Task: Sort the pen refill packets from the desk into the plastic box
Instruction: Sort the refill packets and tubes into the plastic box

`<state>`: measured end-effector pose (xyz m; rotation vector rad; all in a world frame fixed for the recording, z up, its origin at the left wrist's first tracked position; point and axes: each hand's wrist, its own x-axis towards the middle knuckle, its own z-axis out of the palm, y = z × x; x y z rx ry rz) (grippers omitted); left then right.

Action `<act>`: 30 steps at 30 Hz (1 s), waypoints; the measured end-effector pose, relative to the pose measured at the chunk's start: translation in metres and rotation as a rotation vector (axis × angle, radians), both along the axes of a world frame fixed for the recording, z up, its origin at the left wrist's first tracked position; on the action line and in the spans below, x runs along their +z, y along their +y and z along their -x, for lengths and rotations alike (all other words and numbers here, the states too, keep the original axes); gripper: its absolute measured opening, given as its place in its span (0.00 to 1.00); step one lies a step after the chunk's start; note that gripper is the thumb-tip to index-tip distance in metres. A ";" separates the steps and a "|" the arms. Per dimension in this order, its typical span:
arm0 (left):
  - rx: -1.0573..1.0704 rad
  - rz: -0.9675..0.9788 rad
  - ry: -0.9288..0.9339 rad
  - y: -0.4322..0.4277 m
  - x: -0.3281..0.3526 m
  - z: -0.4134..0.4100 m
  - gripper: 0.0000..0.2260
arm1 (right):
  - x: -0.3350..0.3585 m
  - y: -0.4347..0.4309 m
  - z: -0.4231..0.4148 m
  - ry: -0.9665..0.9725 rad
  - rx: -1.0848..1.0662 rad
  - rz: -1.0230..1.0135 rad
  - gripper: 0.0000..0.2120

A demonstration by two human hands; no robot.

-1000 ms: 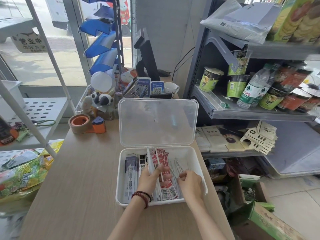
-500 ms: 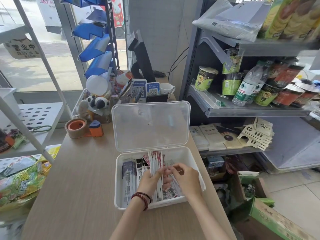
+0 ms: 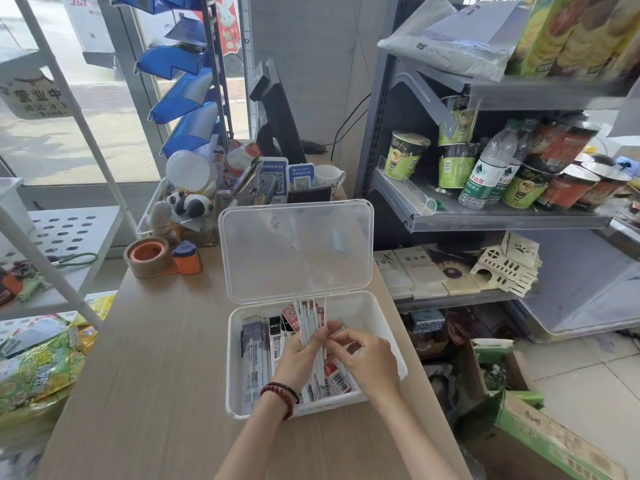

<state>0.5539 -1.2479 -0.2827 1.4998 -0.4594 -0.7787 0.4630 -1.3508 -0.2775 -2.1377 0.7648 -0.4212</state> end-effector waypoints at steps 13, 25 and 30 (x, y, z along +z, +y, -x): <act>0.133 0.042 0.095 -0.003 -0.006 0.000 0.10 | -0.005 -0.001 -0.002 0.099 -0.177 0.030 0.09; 0.282 -0.011 0.071 -0.002 -0.011 -0.005 0.18 | -0.024 -0.007 -0.013 0.508 -0.324 0.160 0.06; 0.326 -0.048 0.045 0.000 -0.014 -0.009 0.20 | -0.018 -0.006 -0.010 0.339 -0.251 0.151 0.06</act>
